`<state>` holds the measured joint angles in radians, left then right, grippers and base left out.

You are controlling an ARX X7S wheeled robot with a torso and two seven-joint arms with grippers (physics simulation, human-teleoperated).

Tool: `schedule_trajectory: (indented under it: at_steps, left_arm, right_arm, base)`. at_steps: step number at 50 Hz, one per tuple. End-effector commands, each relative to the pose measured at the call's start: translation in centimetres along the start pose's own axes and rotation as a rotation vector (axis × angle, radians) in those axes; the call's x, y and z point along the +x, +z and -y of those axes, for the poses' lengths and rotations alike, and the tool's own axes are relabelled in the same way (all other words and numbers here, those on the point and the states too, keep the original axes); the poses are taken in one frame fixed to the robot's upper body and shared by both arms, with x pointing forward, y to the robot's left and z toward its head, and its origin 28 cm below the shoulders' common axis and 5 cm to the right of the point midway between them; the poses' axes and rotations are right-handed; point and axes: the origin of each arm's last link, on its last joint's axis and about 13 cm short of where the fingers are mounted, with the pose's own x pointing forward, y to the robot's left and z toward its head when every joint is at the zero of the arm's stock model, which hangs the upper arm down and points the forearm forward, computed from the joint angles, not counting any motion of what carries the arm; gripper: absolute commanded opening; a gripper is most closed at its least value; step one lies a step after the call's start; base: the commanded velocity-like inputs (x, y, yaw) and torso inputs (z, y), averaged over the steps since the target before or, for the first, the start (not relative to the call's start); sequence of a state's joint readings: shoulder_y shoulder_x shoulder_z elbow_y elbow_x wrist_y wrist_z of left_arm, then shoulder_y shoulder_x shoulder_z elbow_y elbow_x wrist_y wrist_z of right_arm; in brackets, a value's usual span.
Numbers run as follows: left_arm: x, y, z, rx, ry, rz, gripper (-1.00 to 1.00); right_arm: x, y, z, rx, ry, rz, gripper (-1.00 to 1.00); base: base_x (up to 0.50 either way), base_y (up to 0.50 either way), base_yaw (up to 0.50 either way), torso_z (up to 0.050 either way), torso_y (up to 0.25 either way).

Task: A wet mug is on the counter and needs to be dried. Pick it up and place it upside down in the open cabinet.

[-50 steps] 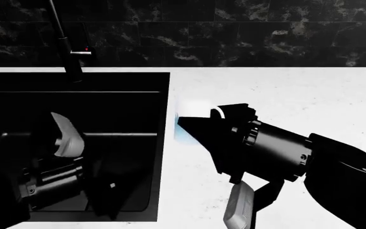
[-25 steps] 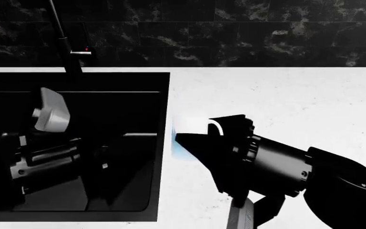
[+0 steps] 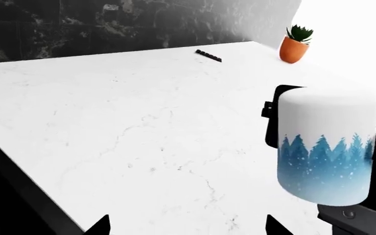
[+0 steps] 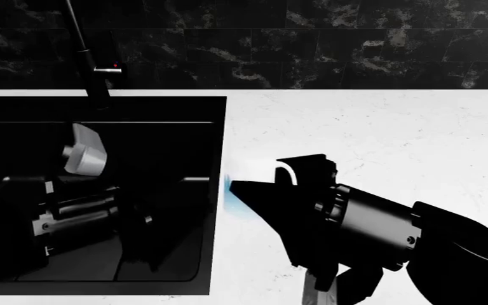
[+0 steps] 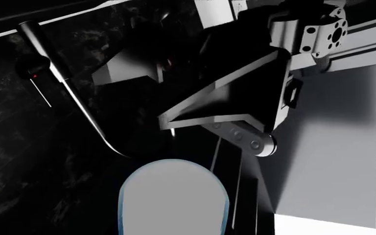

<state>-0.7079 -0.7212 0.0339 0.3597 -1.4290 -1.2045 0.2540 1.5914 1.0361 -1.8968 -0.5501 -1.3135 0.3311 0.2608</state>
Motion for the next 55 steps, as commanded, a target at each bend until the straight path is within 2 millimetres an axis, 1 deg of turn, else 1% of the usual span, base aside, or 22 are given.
schedule_trajectory:
  at_steps: [1,23,44,55]
  left_arm:
    - [1.0,-0.6,-0.2,-0.015,-0.053,-0.025,1.00]
    - [2.5,-0.1,0.9,0.005,-0.168,-0.056,1.00]
    - [2.9,-1.4,1.6,-0.007,-0.217,-0.100,1.00]
    - [3.1,-0.3,2.3,0.016,-0.243,-0.080,1.00]
  right_arm:
    - [0.2,-0.3,0.4,-0.021,-0.020,-0.015,-1.00]
    - [0.6,-0.1,0.1,-0.009,-0.027,-0.014,-1.00]
    - [0.7,-0.5,0.1,-0.020,-0.034,-0.046,-1.00]
    - [0.6,-0.2,0.0,-0.015,-0.031,-0.041,-1.00]
  base:
    - [0.00,0.00,0.00,0.000,0.000]
    - [0.00,0.00,0.00,0.000,0.000]
    - [0.00,0.00,0.00,0.000,0.000]
    - [0.00,0.00,0.00,0.000,0.001]
